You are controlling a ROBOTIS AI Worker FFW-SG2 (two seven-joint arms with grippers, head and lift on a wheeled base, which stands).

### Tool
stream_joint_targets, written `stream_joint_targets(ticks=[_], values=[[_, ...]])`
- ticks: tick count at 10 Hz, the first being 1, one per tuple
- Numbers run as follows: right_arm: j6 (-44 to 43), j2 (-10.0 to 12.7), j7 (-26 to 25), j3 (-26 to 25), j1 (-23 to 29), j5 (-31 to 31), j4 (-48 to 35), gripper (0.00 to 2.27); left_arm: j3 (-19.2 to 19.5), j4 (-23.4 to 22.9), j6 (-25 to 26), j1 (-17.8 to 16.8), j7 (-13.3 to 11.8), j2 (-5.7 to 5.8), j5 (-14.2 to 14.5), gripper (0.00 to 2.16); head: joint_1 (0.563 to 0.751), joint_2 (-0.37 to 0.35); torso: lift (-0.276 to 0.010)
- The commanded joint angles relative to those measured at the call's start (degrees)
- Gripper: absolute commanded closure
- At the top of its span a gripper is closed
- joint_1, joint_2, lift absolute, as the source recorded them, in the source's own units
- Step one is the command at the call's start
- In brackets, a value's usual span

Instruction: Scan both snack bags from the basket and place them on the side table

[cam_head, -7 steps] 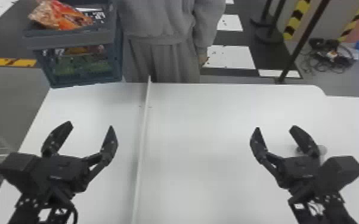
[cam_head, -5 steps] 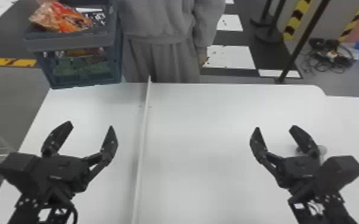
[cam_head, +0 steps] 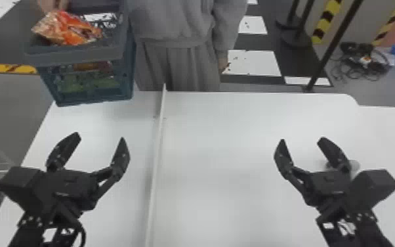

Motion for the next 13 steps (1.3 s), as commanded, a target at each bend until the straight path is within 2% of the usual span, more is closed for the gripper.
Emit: stream_joint_targets(ticks=[1,6,8,10,13], values=[[-0.01,0.05,0.00,0.00,-0.08,0.17,0.09,0.07,0.00,0.23,0.00,-0.18,0.00,0.00,0.01,0.09,0.695,-0.033,-0.075],[-0.01,0.05,0.00,0.00,-0.17,0.17,0.09,0.07,0.00,0.32,0.00,-0.27,0.00,-0.09,0.18,0.09,0.695,-0.033,-0.075],[-0.01,0.05,0.00,-0.09,-0.17,0.17,0.09,0.07,0.35,0.32,0.00,-0.35,0.00,-0.09,1.24,0.09,0.695,-0.033,-0.075],[-0.01,0.05,0.00,-0.09,0.01,0.17,0.09,0.07,2.55,0.14,0.00,-0.62,0.17,0.00,2.56,0.10,0.695,-0.026,-0.075],[-0.01,0.05,0.00,0.00,0.10,0.17,0.00,0.07,8.00,-0.21,1.06,-1.67,-0.09,0.26,5.54,0.10,0.695,0.020,-0.075]])
